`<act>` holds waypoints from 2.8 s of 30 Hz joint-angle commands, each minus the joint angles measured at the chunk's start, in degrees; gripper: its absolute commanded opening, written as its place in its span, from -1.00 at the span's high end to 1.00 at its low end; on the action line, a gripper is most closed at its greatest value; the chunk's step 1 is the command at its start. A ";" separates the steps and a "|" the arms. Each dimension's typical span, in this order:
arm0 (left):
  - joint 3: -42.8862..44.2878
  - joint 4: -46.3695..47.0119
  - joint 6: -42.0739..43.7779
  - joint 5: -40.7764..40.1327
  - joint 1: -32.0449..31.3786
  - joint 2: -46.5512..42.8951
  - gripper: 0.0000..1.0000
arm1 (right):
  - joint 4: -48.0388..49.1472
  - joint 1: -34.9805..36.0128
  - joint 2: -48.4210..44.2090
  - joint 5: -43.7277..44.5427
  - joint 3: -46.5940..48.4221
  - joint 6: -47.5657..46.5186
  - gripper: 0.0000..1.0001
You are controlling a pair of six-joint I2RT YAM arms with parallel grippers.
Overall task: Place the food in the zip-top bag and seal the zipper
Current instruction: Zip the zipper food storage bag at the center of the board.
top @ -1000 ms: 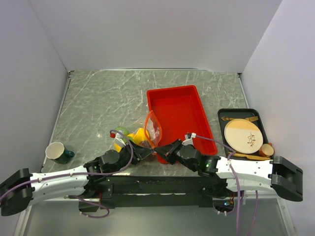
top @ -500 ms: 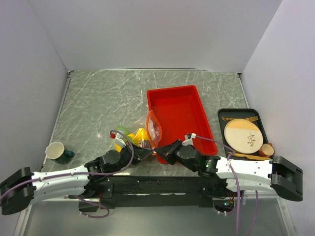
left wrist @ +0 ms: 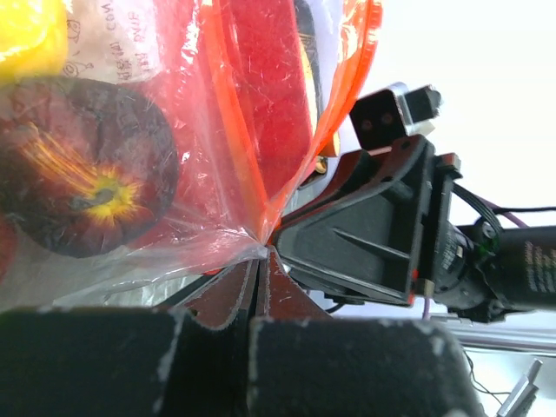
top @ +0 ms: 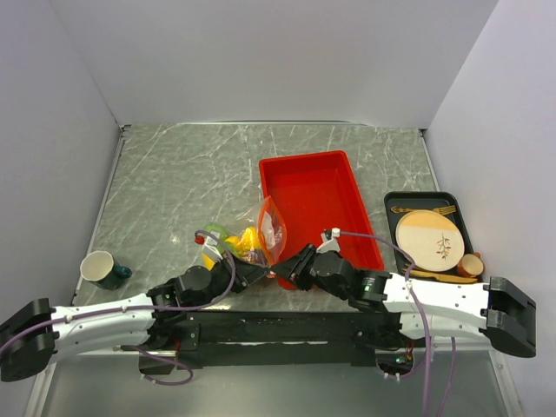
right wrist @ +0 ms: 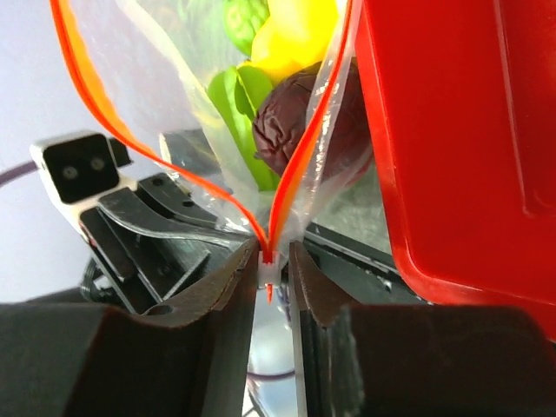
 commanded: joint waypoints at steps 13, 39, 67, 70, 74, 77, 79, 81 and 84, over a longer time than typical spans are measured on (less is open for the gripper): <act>0.60 -1.85 1.96 0.50 -0.29 -4.61 0.99 | 3.38 -5.28 1.80 -13.62 2.86 -7.99 0.53; -0.10 -3.96 3.28 1.99 -0.29 -6.81 0.99 | 9.88 -9.23 0.40 -16.17 -1.26 -5.01 1.00; 1.22 8.34 12.94 20.71 -0.55 6.36 0.99 | 8.40 -14.60 3.82 -18.11 3.48 -9.22 1.00; 1.13 9.65 13.13 22.99 -0.55 8.21 0.98 | 7.78 -14.69 4.00 -18.19 4.09 -9.75 1.00; 0.61 11.50 13.82 25.11 -0.46 9.71 0.99 | 5.59 -14.60 3.74 -17.40 4.97 -11.15 1.00; 0.43 12.82 14.00 26.87 -0.55 10.06 0.99 | 3.48 -14.60 3.39 -17.05 6.11 -12.82 1.00; 0.69 12.91 14.44 27.66 -0.55 10.15 0.99 | 2.42 -14.60 3.12 -16.27 6.56 -13.44 1.00; 0.96 12.91 14.97 28.27 -0.46 10.41 0.99 | 2.59 -14.60 1.98 -15.56 5.95 -13.53 1.00; 0.87 13.96 15.23 29.59 -0.46 11.29 0.99 | 2.16 -14.60 0.57 -14.68 5.50 -13.36 1.00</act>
